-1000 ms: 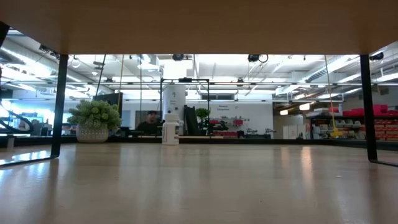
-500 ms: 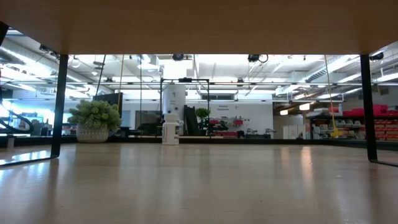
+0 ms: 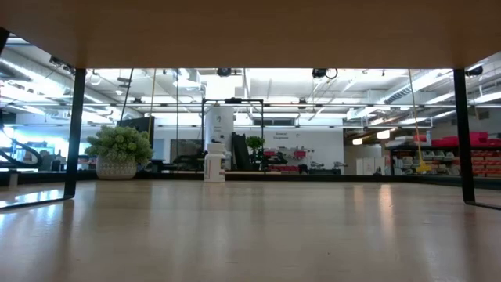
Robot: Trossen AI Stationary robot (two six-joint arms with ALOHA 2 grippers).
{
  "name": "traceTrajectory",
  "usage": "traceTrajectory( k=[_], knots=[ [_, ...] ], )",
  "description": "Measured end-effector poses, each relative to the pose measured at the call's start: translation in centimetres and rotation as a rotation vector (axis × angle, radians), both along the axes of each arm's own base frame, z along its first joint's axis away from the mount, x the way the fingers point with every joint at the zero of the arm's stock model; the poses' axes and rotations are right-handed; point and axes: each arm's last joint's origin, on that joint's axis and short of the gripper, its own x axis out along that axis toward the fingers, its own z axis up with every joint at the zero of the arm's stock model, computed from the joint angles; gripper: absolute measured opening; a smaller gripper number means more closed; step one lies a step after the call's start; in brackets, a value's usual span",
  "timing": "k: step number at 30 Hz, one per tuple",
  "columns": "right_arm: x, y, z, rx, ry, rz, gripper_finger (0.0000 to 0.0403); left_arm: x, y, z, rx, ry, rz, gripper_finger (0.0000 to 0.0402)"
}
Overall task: Pick and place medicine bottles onto shelf by color
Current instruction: Put the white blue pill bottle on the shelf
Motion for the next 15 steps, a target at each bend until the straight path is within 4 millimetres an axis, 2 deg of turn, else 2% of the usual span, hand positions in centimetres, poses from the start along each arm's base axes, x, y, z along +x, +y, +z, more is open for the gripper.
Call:
traceTrajectory(
  k=[15],
  knots=[
    [0.0, 0.0, 0.0, 0.0, 0.0, 0.0, 0.0275, 0.11, -0.41, 0.09, -0.015, -0.025, -0.011, 0.0072]
  ],
)
